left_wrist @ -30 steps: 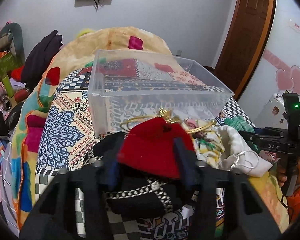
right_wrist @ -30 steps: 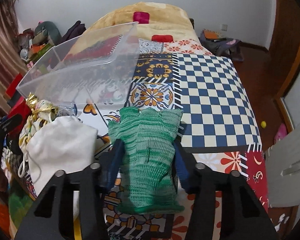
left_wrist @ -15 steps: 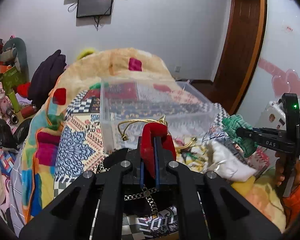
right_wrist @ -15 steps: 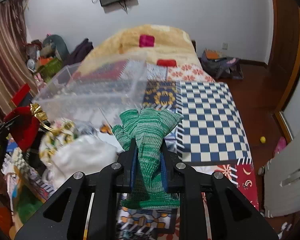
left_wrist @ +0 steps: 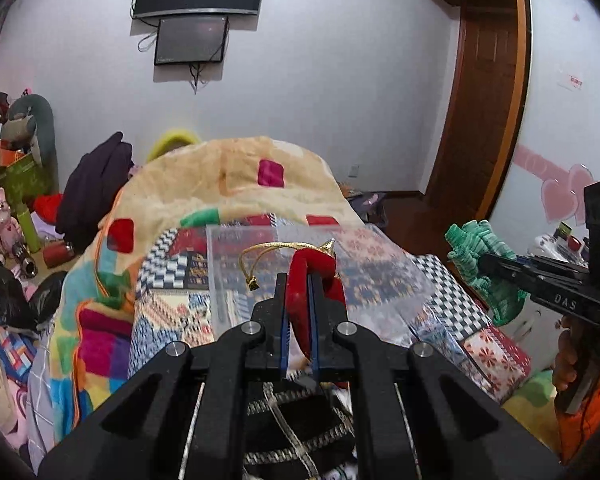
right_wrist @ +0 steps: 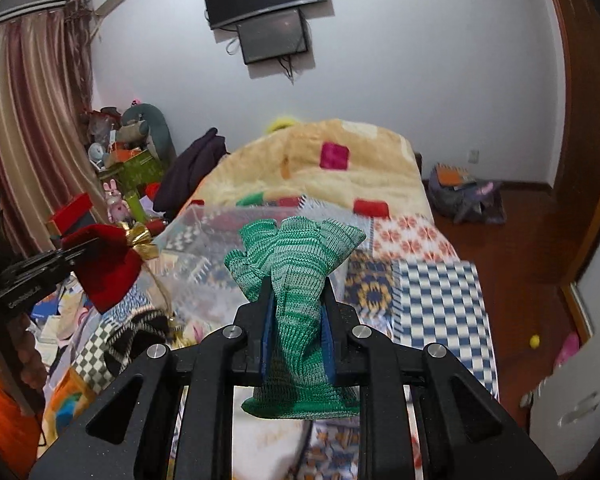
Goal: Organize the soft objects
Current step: 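Carry the red pouch into the box with the left tool while the right drops the glove in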
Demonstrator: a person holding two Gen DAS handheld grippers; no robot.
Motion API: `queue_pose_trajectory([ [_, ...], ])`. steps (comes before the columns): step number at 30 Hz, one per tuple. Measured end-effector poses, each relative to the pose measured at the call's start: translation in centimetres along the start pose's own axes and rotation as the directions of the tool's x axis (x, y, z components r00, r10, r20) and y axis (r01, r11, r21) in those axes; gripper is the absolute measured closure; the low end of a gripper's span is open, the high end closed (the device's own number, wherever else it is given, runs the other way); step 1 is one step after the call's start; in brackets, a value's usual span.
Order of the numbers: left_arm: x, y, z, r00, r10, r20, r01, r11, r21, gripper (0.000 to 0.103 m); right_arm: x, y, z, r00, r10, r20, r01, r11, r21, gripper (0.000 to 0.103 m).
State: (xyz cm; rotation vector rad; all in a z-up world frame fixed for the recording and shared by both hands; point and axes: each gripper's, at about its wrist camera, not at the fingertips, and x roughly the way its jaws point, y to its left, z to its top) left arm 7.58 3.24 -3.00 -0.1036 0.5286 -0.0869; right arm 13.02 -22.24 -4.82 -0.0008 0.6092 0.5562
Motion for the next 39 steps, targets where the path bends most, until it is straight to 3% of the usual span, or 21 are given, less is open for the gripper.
queue_pose_trajectory([
  [13, 5.4, 2.5, 2.7, 1.000, 0.001, -0.019, -0.002, 0.999, -0.045, 0.096, 6.1, 1.3, 2.8, 0.999, 0.011, -0.040, -0.014, 0.998, -0.060, 0.085],
  [21, 10.2, 2.6, 1.5, 0.993, 0.011, -0.116, -0.012, 1.000, -0.006, 0.096, 10.5, 1.5, 2.6, 0.990, 0.002, -0.140, -0.015, 0.996, -0.088, 0.085],
  [29, 12.2, 2.2, 0.2, 0.980, -0.007, -0.201, 0.009, 1.000, 0.008, 0.095, 12.6, 1.9, 1.8, 0.978, 0.006, -0.210, -0.029, 0.994, -0.108, 0.081],
  [31, 12.3, 2.1, 0.1, 0.976, -0.013, -0.219, 0.015, 1.000, 0.011, 0.090, 12.6, 2.1, 1.7, 0.977, -0.008, -0.213, -0.019, 0.992, -0.121, 0.076],
  [33, 12.0, 2.1, 0.1, 0.975, -0.019, -0.221, 0.020, 1.000, 0.002, 0.077, 12.4, 2.3, 1.7, 0.977, -0.019, -0.211, -0.008, 0.992, -0.127, 0.064],
  [35, 11.2, 2.0, 0.3, 0.979, -0.015, -0.203, 0.015, 1.000, 0.000, 0.063, 11.9, 2.2, 1.9, 0.981, -0.010, -0.196, -0.014, 0.992, -0.122, 0.045],
  [39, 8.8, 1.8, 0.8, 0.988, -0.005, -0.153, 0.005, 1.000, 0.002, 0.043, 9.9, 1.9, 2.6, 0.990, -0.002, -0.141, -0.014, 0.993, -0.115, 0.033],
])
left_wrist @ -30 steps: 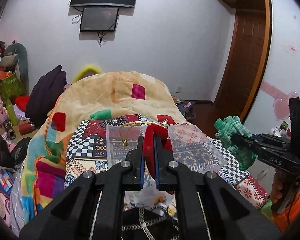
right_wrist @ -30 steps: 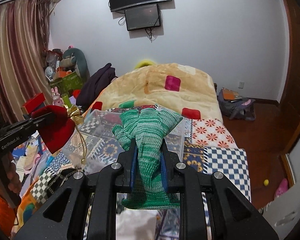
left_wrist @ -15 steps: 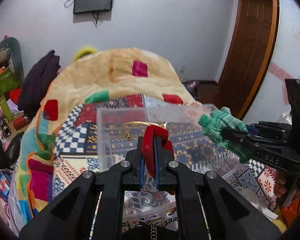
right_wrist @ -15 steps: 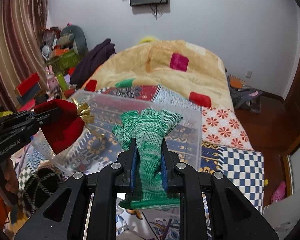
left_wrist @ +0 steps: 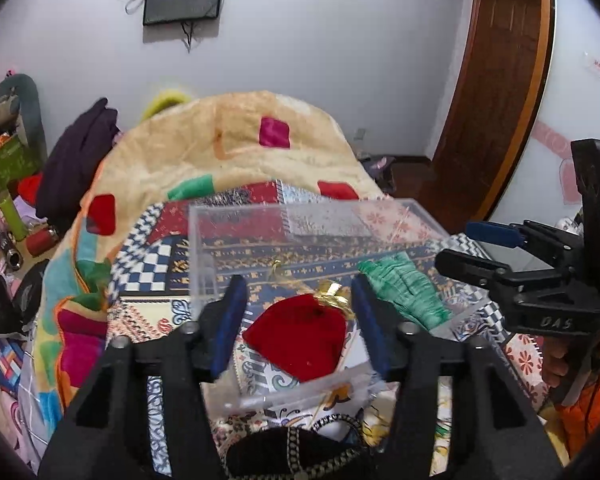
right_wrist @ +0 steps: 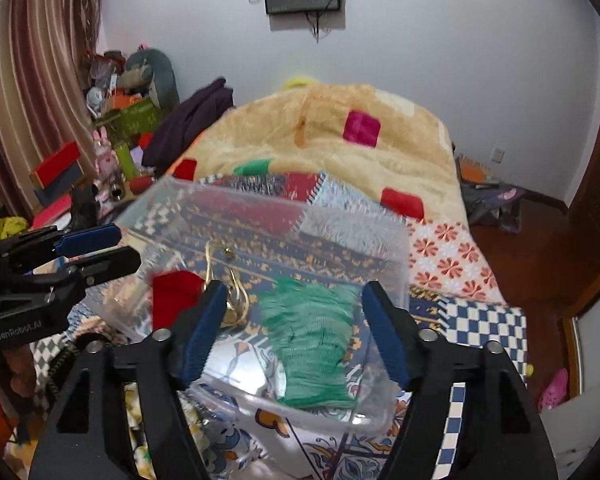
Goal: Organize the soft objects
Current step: 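Carry the red pouch into the box with the left tool while the right drops the glove in, then grasp the black chain-pattern bag with the left tool while the right tool grasps the white pouch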
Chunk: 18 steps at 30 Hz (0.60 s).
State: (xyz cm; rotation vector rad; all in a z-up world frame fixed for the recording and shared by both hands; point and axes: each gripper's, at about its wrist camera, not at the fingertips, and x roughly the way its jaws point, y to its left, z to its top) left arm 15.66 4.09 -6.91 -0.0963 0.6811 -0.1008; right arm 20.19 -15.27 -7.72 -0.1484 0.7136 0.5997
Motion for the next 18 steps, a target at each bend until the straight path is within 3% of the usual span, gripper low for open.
queue_pose_trajectory([
  [2, -1.4, -0.1, 0.1, 1.000, -0.001, 0.022, 0.001, 1.000, -0.002, 0.036, -1.4, -0.3, 0.1, 1.000, 0.007, 0.027, -0.008, 1.000, 0.015, 0.022],
  [9, -5.4, -0.7, -0.9, 0.998, 0.017, 0.067, -0.018, 1.000, 0.012, 0.010, -5.6, -0.4, -0.4, 0.996, 0.009, 0.093, -0.013, 0.999, 0.044, 0.015],
  [13, -6.7, -1.0, -2.5, 0.998, 0.032, 0.054, -0.034, 0.999, 0.031, 0.006, -7.0, 0.4, -1.7, 0.995, -0.001, 0.097, -0.001, 1.000, 0.017, 0.012],
  [18, -6.7, -1.0, -5.2, 0.999, 0.048, -0.019, -0.047, 0.998, 0.030, 0.005, -7.4, 1.4, -3.9, 0.998, -0.009, 0.065, 0.010, 1.000, -0.016, 0.010],
])
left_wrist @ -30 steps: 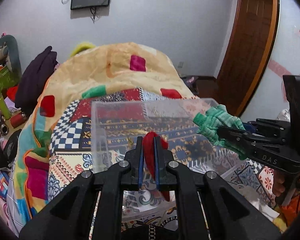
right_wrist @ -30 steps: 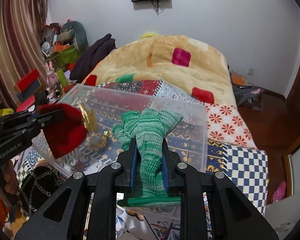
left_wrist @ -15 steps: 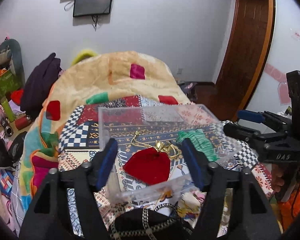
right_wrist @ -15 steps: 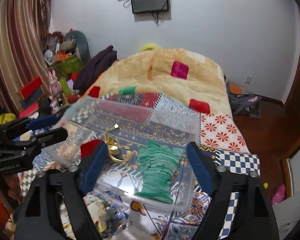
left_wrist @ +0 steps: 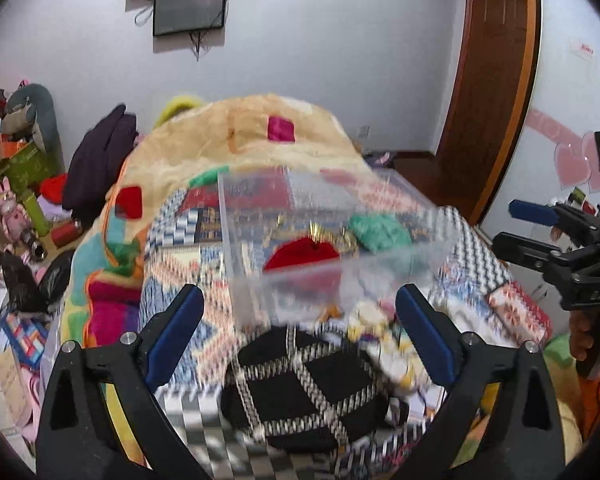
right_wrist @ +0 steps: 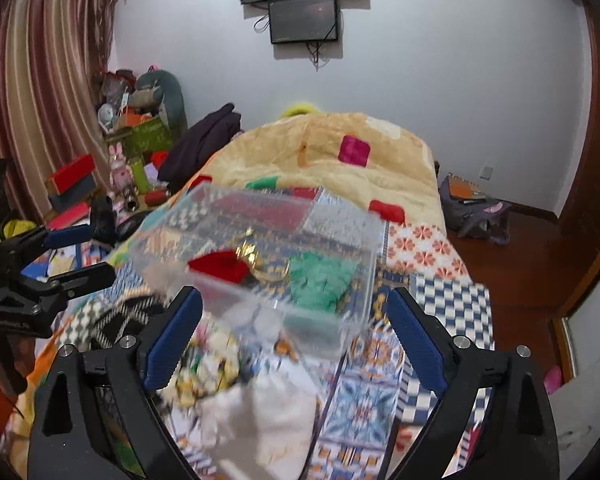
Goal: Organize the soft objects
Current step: 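Grasp the black chain-pattern bag with the left tool while the right tool grasps the white pouch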
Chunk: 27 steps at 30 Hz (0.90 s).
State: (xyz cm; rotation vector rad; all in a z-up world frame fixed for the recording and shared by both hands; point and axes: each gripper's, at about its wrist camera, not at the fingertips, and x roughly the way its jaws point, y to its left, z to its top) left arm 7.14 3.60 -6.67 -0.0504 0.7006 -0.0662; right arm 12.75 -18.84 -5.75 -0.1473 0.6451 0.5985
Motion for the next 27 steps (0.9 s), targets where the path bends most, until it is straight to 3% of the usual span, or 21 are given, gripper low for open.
queue_pose_trajectory([
  [6, 1.0, 0.2, -3.3, 0.996, -0.014, -0.091, 0.011, 0.999, -0.030, 0.005, 0.6, 1.0, -2.9, 0.996, 0.029, -0.079, -0.029, 1.000, 0.004, 0.009],
  [13, 2.6, 0.2, -5.7, 0.989, -0.039, -0.144, 0.030, 0.997, -0.069, 0.005, 2.1, 1.8, -6.3, 0.980, 0.080, -0.185, -0.079, 0.997, 0.011, 0.010],
  [16, 2.9, -0.2, -6.2, 0.990, -0.027, -0.141, 0.020, 0.998, -0.056, 0.015, 3.2, 1.6, -7.0, 0.971, 0.085, -0.223, -0.082, 0.996, 0.021, 0.012],
  [19, 3.2, -0.2, -6.5, 0.989, -0.022, -0.145, 0.015, 0.999, -0.048, 0.029, 3.7, 1.5, -7.4, 0.962, 0.108, -0.252, -0.102, 0.994, 0.039, 0.037],
  [22, 3.3, 0.4, -6.6, 0.989, -0.027, -0.147, 0.018, 0.998, -0.064, 0.046, 3.8, 1.5, -7.7, 0.959, 0.120, -0.257, -0.113, 0.993, 0.042, 0.053],
  [24, 3.4, 0.7, -6.8, 0.985, -0.055, -0.161, 0.042, 0.996, -0.078, 0.066, 3.7, 1.7, -7.8, 0.961, 0.117, -0.252, -0.113, 0.993, 0.029, 0.065],
  [27, 3.6, 0.8, -7.0, 0.983, -0.075, -0.167, 0.062, 0.994, -0.086, 0.079, 3.5, 1.9, -7.9, 0.963, 0.106, -0.246, -0.106, 0.994, 0.012, 0.080],
])
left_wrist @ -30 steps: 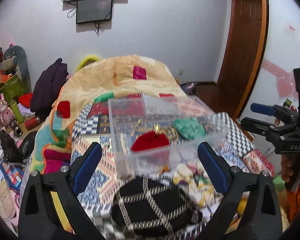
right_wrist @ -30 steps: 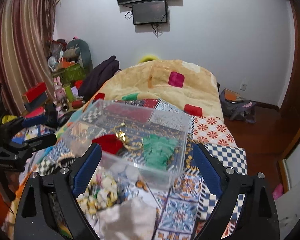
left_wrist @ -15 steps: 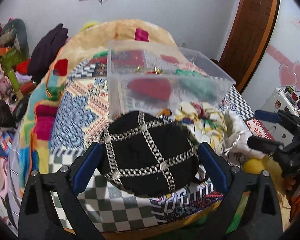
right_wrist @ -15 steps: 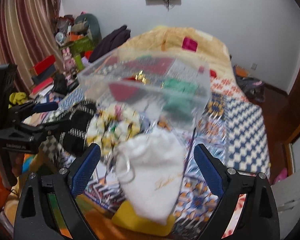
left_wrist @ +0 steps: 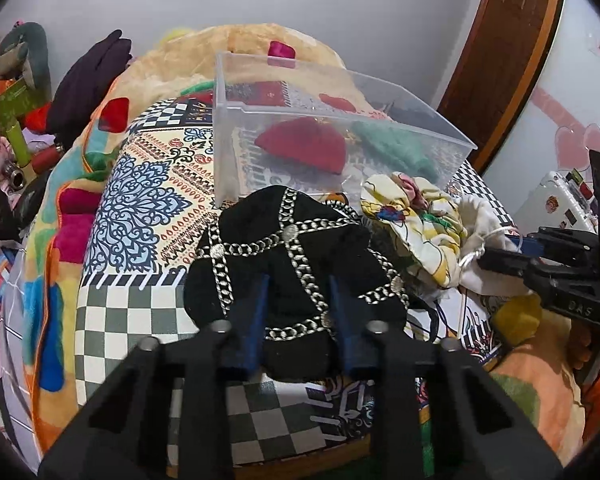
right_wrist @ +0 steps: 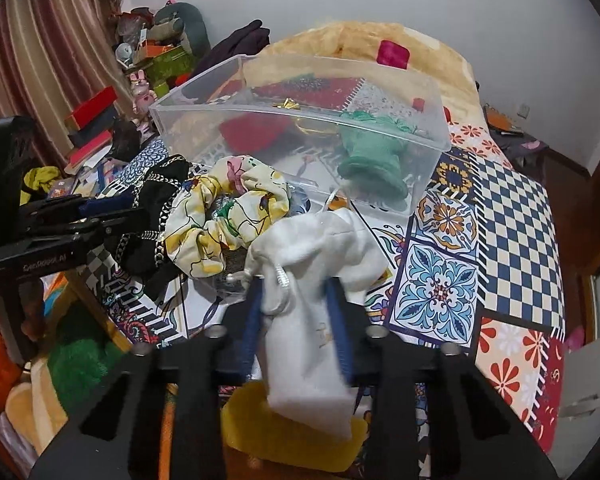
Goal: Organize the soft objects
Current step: 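Grasp the black chain-pattern bag with the left tool while the right tool grasps the white pouch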
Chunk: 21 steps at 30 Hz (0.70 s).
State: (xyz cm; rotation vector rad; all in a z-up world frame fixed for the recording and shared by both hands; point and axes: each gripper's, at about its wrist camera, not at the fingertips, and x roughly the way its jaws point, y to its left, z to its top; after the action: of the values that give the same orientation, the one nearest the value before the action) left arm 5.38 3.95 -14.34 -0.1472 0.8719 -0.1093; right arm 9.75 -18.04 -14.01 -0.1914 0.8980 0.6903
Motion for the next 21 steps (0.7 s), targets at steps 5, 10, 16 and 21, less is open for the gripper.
queue_pose_trajectory([
  [5, -0.7, -0.7, -0.3, 1.000, 0.012, 0.029, -0.013, 0.999, 0.034, 0.093, -0.5, -0.1, 0.3, 0.999, -0.014, 0.031, 0.014, 1.000, 0.004, 0.093],
  [10, -2.7, -1.0, 0.1, 0.996, 0.028, 0.083, -0.031, 0.999, 0.035, 0.097, -2.0, -0.4, 0.5, 0.996, -0.028, 0.086, 0.026, 0.999, 0.019, 0.095],
  [16, -6.0, -0.6, 1.2, 0.986, 0.046, 0.163, -0.051, 0.998, 0.025, 0.098, -4.3, -0.8, 1.5, 0.987, -0.041, 0.158, 0.036, 0.999, 0.038, 0.095],
  [21, -8.9, -1.0, 2.7, 0.967, 0.049, 0.248, -0.061, 0.997, 0.038, 0.098, -6.5, -0.9, 2.8, 0.971, -0.056, 0.230, 0.048, 0.998, 0.041, 0.095],
])
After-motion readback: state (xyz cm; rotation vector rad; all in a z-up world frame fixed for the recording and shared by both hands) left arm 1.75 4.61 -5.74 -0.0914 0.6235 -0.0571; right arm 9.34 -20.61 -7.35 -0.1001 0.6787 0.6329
